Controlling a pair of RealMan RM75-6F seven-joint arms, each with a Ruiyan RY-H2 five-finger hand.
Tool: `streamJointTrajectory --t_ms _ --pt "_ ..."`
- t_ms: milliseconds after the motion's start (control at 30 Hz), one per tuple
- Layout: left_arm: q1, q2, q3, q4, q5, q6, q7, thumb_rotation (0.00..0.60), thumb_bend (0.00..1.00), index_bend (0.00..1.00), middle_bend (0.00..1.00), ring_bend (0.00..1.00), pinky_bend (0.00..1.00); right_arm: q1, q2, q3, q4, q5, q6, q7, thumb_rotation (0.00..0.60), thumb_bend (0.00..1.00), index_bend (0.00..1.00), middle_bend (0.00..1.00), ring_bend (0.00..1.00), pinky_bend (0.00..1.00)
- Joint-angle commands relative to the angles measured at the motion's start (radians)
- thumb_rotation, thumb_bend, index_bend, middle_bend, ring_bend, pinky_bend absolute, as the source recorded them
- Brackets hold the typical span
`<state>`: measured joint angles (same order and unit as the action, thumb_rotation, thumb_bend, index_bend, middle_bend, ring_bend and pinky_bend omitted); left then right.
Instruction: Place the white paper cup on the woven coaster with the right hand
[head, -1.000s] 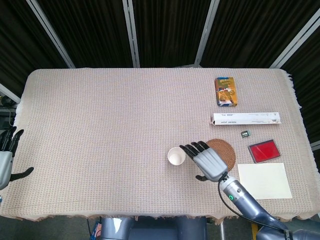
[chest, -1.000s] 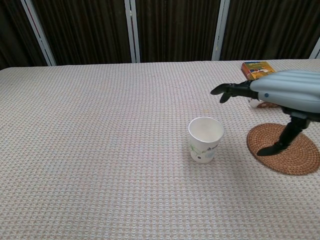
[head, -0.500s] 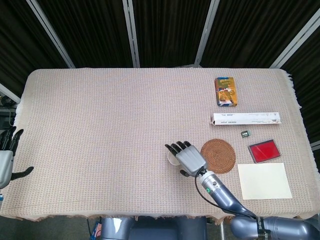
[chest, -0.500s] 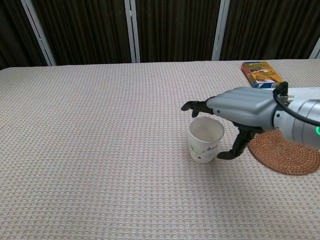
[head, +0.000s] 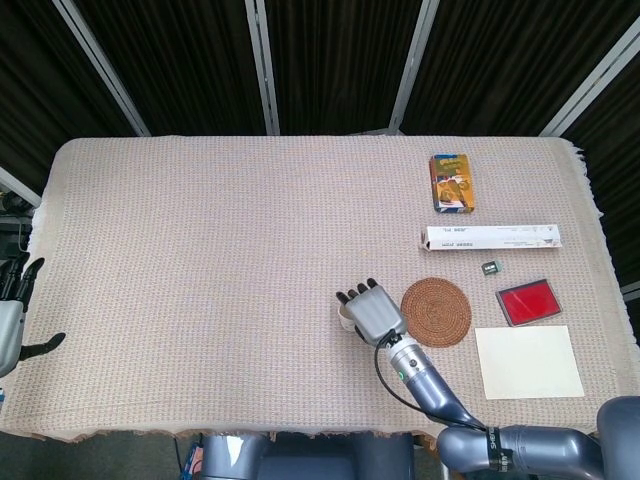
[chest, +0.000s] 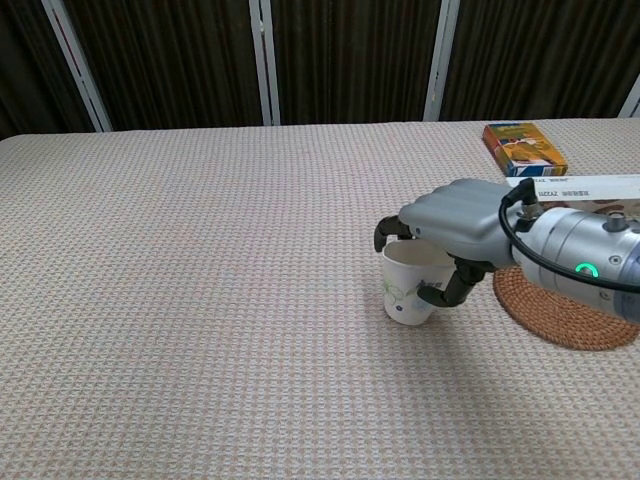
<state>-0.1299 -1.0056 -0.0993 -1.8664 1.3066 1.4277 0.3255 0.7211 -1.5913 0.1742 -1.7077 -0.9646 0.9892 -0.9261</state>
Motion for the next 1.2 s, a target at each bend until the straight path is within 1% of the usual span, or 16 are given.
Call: streamJointTrajectory --t_ms 33,167,233,333,433,533,767,1200 --pt "0.000 0.001 0.001 -0.001 0.000 0.000 0.000 0.600 0.00 0.00 0.00 0.00 0.00 -0.002 0.025 -0.001 -0.028 -0.014 0.013 0.020 0.600 0.34 0.23 0.37 0.30 0.27" --pt "0.001 0.003 0.002 -0.003 0.001 0.003 -0.003 0.600 0.00 0.00 0.00 0.00 0.00 -0.015 0.087 0.003 -0.084 -0.052 0.041 0.049 0.600 0.34 0.23 0.37 0.30 0.26" --pt "0.001 0.004 0.004 -0.004 0.003 0.004 -0.004 0.600 0.00 0.00 0.00 0.00 0.00 -0.030 0.139 0.003 -0.118 -0.079 0.065 0.065 0.600 0.34 0.23 0.37 0.30 0.26" --pt "0.002 0.005 0.007 -0.007 0.007 0.004 -0.004 0.600 0.00 0.00 0.00 0.00 0.00 -0.056 0.218 -0.012 -0.146 -0.115 0.090 0.085 0.600 0.34 0.23 0.37 0.30 0.27" --pt "0.003 0.006 0.011 -0.012 0.016 0.007 -0.004 0.600 0.00 0.00 0.00 0.00 0.00 -0.080 0.276 -0.032 -0.136 -0.131 0.102 0.106 0.600 0.34 0.23 0.37 0.30 0.26" --pt "0.005 0.006 0.016 -0.017 0.025 0.010 -0.002 0.600 0.00 0.00 0.00 0.00 0.00 -0.095 0.302 -0.049 -0.107 -0.128 0.101 0.130 0.600 0.34 0.23 0.37 0.29 0.26" --pt "0.008 0.007 0.024 -0.024 0.040 0.017 0.000 0.600 0.00 0.00 0.00 0.00 0.00 -0.116 0.306 -0.089 -0.035 -0.120 0.074 0.188 0.600 0.34 0.22 0.37 0.29 0.26" --pt "0.009 0.013 0.023 -0.023 0.034 0.019 -0.011 0.600 0.00 0.00 0.00 0.00 0.00 -0.129 0.280 -0.123 0.067 -0.115 0.059 0.216 0.600 0.34 0.22 0.37 0.28 0.27"
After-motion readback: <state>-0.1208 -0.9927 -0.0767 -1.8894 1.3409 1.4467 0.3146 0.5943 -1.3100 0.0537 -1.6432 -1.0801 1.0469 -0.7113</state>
